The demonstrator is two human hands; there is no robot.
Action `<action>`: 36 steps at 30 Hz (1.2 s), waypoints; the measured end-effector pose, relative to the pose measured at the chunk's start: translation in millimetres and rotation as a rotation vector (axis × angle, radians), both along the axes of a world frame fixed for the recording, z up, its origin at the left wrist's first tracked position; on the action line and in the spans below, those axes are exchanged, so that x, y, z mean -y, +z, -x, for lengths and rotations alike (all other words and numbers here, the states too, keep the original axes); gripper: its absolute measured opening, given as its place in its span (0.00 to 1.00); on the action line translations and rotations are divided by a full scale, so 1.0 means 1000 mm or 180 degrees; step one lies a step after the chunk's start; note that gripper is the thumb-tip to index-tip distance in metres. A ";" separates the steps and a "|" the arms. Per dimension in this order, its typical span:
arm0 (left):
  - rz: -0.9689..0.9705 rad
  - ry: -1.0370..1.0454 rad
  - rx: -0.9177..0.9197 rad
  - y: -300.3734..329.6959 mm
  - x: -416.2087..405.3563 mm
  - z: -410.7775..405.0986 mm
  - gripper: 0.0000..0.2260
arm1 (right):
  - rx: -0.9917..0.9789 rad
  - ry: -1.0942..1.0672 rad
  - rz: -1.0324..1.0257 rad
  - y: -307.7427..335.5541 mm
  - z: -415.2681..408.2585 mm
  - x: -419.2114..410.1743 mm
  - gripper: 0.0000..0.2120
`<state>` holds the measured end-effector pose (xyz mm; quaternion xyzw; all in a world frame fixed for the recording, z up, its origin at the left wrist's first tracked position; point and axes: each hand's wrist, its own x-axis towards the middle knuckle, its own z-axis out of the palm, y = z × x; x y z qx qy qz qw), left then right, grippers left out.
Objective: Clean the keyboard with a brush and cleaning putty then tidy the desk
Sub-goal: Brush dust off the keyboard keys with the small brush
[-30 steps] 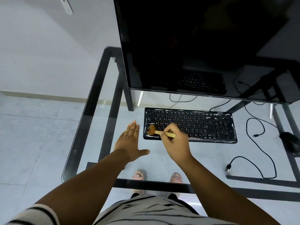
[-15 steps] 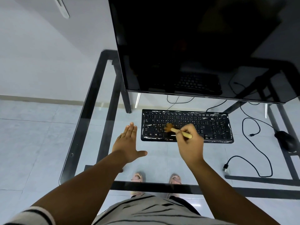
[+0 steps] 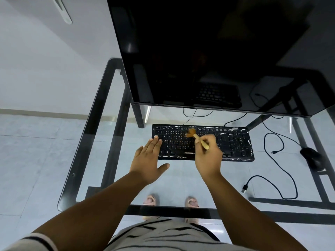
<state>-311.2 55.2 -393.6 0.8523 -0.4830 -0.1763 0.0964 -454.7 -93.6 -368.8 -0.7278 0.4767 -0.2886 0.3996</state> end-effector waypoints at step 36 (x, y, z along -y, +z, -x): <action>-0.0001 0.0325 0.0179 -0.004 0.012 0.033 0.42 | 0.0058 0.0425 -0.0294 0.005 0.052 0.007 0.06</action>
